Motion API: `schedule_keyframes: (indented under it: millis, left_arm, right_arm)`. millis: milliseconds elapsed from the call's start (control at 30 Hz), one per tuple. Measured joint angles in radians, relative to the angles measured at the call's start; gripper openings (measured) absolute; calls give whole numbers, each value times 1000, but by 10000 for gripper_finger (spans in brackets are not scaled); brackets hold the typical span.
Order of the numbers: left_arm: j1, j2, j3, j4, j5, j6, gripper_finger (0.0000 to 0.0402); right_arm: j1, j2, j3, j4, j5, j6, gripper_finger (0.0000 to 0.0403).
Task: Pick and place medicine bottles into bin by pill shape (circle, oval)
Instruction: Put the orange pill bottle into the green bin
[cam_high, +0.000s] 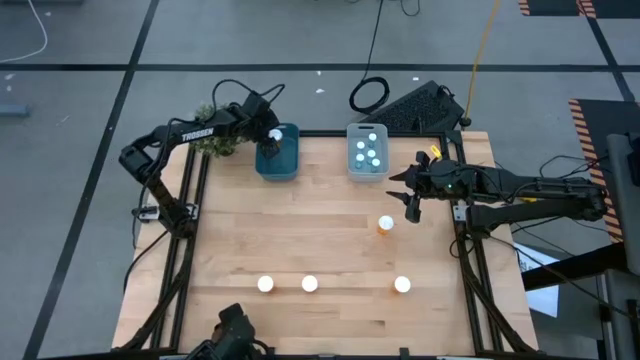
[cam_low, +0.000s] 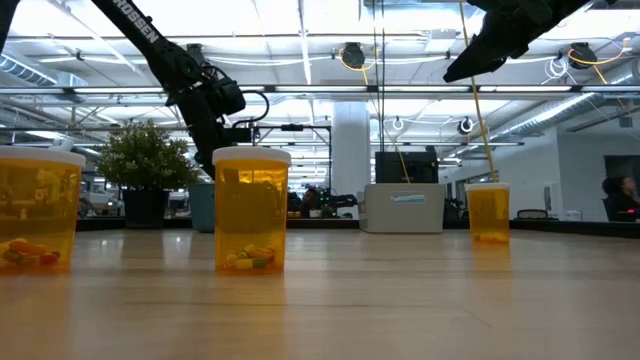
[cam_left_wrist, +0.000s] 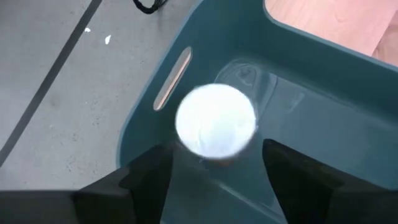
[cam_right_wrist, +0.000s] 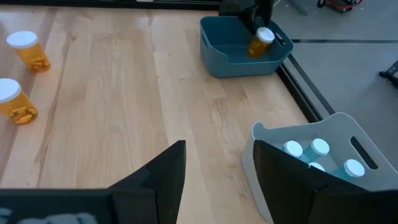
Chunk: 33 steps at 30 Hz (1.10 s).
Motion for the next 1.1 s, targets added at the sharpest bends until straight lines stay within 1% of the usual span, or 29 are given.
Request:
schedule_keyframes:
  millis: [333, 533, 733, 933, 1100]
  left_arm:
    - [-3, 0, 0, 17, -1, 0, 259]
    - [-30, -18, 1, 15, -4, -3, 260]
    - [-93, -100, 1, 8, -9, -20, 260]
    - [-182, -190, 1, -14, -18, -46, 260]
    - [-267, -229, 2, -19, -27, -76, 260]
  right_arm:
    - [0, 0, 0, 0, 0, 0, 183]
    - [0, 0, 0, 9, 0, 5, 183]
    - [0, 0, 0, -9, -1, 40, 183]
    - [0, 0, 0, -107, -3, 119, 183]
    - [12, 0, -6, -180, -3, 213, 183]
